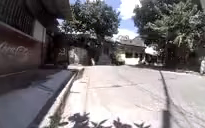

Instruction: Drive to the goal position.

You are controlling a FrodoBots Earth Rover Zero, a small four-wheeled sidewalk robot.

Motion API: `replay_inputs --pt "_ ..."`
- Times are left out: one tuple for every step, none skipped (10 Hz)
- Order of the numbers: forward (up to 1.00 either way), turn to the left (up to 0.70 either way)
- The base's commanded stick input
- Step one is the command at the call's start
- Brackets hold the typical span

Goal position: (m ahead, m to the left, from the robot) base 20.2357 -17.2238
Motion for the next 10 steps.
replay_inputs --pt "0.85 0.0" --pt "0.85 0.0" --pt "0.85 0.0" --pt "0.85 0.0" --pt "0.85 0.0" --pt "0.85 0.0" --pt "0.85 0.0" --pt "0.85 0.0" --pt "0.85 0.0" --pt "0.85 0.0"
